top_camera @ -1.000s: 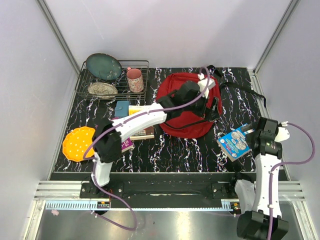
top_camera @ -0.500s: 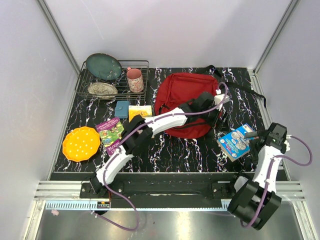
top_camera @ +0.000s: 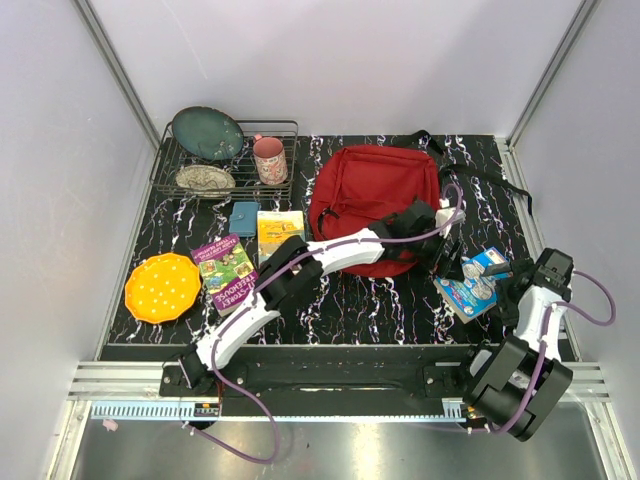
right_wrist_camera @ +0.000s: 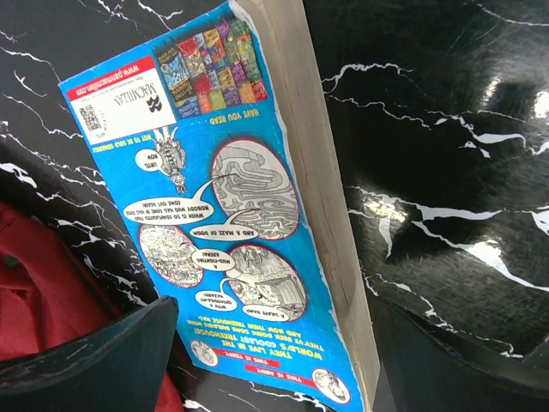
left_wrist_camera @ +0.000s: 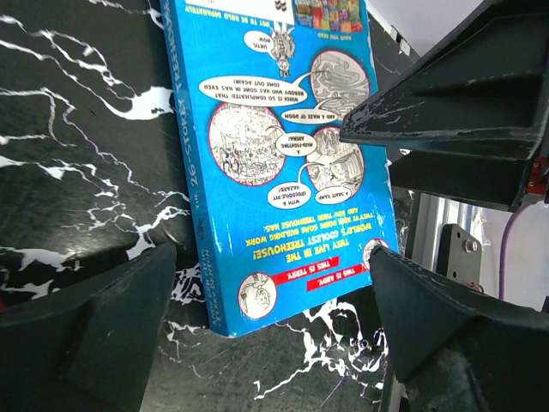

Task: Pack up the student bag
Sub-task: Pick up the book from the center of the board.

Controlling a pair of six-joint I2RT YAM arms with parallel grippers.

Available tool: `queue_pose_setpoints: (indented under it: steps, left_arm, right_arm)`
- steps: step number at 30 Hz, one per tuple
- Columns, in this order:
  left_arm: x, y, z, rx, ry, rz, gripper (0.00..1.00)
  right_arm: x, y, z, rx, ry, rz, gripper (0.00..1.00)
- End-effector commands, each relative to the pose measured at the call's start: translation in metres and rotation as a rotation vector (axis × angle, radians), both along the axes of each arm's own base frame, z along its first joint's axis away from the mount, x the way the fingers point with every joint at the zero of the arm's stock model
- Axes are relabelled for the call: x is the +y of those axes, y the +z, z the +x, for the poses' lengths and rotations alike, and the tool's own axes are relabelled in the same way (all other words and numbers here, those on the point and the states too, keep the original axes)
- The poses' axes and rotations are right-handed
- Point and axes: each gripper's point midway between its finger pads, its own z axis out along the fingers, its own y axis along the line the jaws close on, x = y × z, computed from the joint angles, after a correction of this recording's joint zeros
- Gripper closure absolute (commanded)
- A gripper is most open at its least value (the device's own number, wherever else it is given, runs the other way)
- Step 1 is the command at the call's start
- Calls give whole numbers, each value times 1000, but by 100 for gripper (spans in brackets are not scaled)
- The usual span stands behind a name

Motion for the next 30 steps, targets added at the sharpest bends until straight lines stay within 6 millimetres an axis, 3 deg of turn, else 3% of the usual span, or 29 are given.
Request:
queue_pose_setpoints:
  steps: [1, 6, 12, 16, 23, 30]
  left_arm:
    - [-9, -5, -16, 79, -51, -48, 1]
    - [1, -27, -26, 162, -50, -8, 1]
    - [7, -23, -34, 200, -44, -10, 1]
    - [6, -11, -41, 209, -64, -23, 1]
    - [3, 7, -53, 203, -106, -44, 5]
    - [1, 22, -58, 210, -110, -55, 19]
  right_arm:
    - [-2, -1, 10, -59, 26, -21, 0]
    - [0, -12, 12, -50, 15, 21, 0]
    - [-4, -25, 20, -17, 67, 33, 0]
    - [8, -34, 28, -43, 129, 109, 1]
    - [27, -25, 36, -149, 230, 160, 12]
    - [38, 2, 46, -272, 324, 154, 28]
